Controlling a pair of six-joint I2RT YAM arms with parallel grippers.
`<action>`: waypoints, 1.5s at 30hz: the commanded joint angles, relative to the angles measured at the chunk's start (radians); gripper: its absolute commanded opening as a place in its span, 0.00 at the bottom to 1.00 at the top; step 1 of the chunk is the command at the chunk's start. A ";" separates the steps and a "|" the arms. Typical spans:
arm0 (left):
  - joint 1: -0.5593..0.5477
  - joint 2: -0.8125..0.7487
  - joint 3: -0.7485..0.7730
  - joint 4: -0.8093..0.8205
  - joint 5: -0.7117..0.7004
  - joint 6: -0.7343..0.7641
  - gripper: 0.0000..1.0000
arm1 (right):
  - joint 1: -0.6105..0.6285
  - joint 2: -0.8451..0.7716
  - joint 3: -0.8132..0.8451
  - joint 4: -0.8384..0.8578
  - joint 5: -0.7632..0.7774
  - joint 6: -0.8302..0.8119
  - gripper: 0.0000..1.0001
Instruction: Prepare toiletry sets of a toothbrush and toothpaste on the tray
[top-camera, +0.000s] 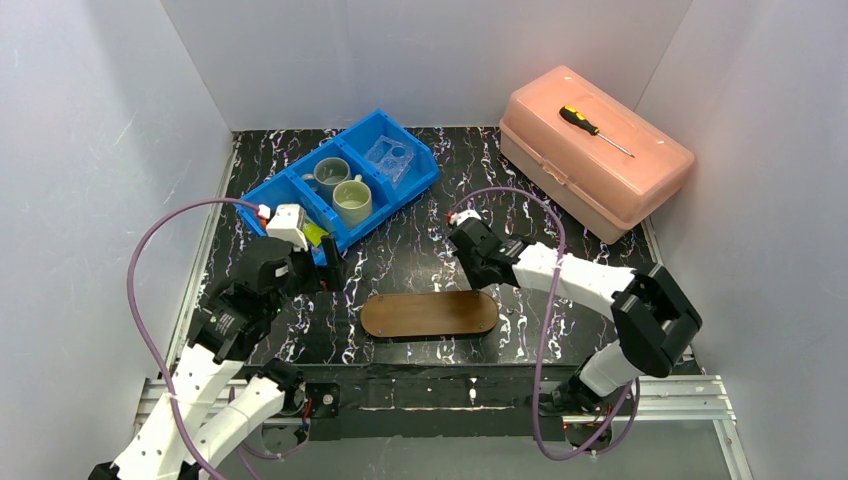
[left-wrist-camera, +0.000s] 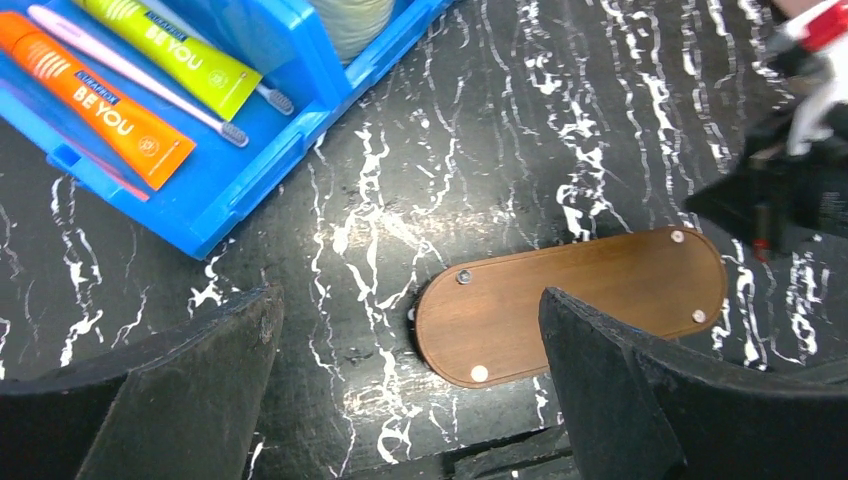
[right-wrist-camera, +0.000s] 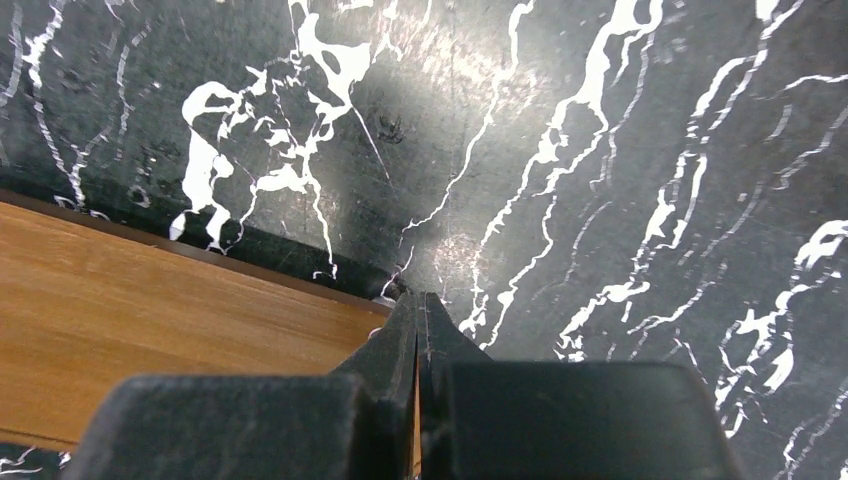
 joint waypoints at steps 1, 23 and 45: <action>-0.001 0.051 0.014 -0.049 -0.109 -0.044 0.99 | -0.003 -0.083 0.100 -0.075 0.068 0.016 0.04; 0.331 0.417 0.305 -0.241 -0.156 -0.144 0.99 | -0.003 -0.288 0.194 -0.139 0.025 0.019 0.59; 0.715 0.855 0.415 -0.218 0.026 -0.165 0.86 | -0.003 -0.423 0.129 -0.139 -0.119 0.014 0.62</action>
